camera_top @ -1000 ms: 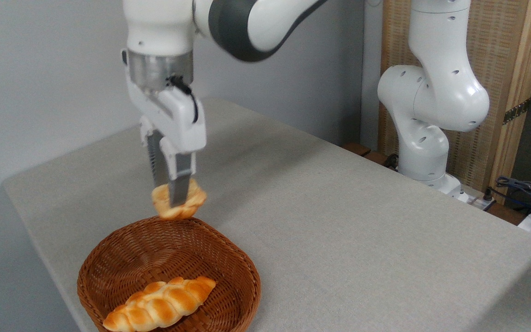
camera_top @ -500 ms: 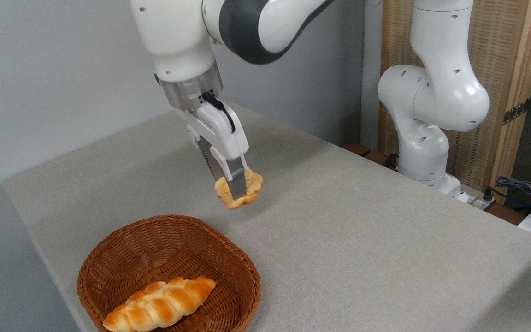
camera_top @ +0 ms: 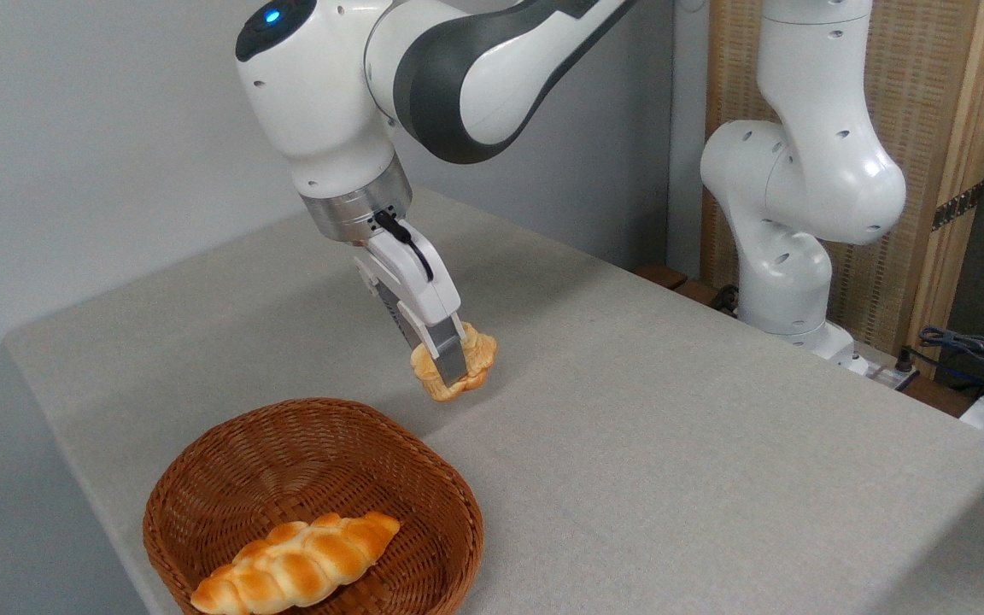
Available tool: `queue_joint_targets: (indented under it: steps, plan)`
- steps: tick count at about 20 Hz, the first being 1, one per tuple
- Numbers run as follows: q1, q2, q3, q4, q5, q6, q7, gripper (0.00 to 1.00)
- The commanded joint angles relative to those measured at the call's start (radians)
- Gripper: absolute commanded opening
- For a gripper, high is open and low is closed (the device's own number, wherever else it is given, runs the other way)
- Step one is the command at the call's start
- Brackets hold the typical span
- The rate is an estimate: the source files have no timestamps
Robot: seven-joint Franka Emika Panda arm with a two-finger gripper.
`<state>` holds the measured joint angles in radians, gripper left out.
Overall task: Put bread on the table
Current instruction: 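Carry the bun beside the basket and lower it onto the table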
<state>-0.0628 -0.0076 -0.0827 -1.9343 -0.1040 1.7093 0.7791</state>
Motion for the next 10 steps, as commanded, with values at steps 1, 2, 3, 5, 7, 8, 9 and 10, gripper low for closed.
queue_joint_targets:
  steps: [1,2,3,5,7,8,9,10]
  plan:
    - [-0.006,-0.012,0.008,0.003,-0.002,0.006,0.003,1.00]
    - [-0.006,-0.012,0.009,0.003,-0.002,0.006,0.005,1.00]
    - [-0.006,-0.012,0.009,0.003,-0.002,0.007,0.003,1.00]
    - [-0.006,-0.012,0.009,0.003,-0.002,0.007,0.003,1.00]
    - [-0.006,-0.012,0.008,0.006,-0.002,0.009,0.003,1.00]
    - [-0.006,-0.012,0.009,0.012,-0.002,0.015,0.003,1.00]
    - [-0.006,-0.018,0.012,0.015,-0.002,0.039,0.003,1.00]
    - [-0.005,-0.023,0.017,0.023,-0.002,0.079,0.002,1.00]
